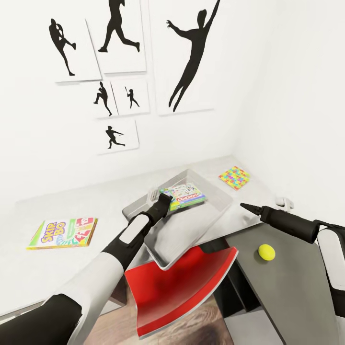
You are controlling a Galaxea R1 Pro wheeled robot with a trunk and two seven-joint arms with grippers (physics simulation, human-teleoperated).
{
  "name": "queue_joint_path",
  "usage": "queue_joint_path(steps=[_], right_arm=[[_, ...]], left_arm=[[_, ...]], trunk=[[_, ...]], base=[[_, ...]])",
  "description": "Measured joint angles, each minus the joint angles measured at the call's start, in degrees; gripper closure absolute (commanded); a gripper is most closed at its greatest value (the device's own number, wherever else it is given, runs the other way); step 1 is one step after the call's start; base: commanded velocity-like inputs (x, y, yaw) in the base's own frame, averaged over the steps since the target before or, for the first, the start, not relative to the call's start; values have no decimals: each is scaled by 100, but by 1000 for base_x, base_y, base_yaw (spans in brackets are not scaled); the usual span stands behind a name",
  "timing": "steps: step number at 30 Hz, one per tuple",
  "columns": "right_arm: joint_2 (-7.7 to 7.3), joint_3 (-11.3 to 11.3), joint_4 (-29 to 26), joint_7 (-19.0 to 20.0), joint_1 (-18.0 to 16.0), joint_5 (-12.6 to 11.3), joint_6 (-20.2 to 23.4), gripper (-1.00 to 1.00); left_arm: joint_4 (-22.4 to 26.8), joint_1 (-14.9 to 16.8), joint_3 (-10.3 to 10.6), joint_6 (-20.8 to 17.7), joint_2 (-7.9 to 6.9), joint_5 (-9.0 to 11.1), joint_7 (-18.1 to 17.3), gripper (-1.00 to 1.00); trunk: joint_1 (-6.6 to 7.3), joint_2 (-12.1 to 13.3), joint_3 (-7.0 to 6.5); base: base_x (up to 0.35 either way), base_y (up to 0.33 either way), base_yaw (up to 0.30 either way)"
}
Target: Put all the toys in the child's room - the three board games (two on the bed and one on the table), the two jigsaw puzzles on the table, and the tennis ball on the table - inside the toy box on the table in the child's room.
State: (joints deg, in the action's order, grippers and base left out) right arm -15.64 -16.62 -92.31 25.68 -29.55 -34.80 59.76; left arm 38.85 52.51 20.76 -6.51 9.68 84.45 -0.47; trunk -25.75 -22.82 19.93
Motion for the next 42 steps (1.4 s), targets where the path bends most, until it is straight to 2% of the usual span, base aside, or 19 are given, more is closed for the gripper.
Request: queue_joint_path(steps=[27,42], right_arm=[[0,0,-1,0,1,1,0,-100],[0,-7,0,3,-1,0,0,-100]], left_arm=[[0,4,0,0,-1,3,0,100],[0,21,0,0,-6,4,0,100]], trunk=[[0,0,177],[0,0,205]], base=[[0,0,0],[0,0,0]])
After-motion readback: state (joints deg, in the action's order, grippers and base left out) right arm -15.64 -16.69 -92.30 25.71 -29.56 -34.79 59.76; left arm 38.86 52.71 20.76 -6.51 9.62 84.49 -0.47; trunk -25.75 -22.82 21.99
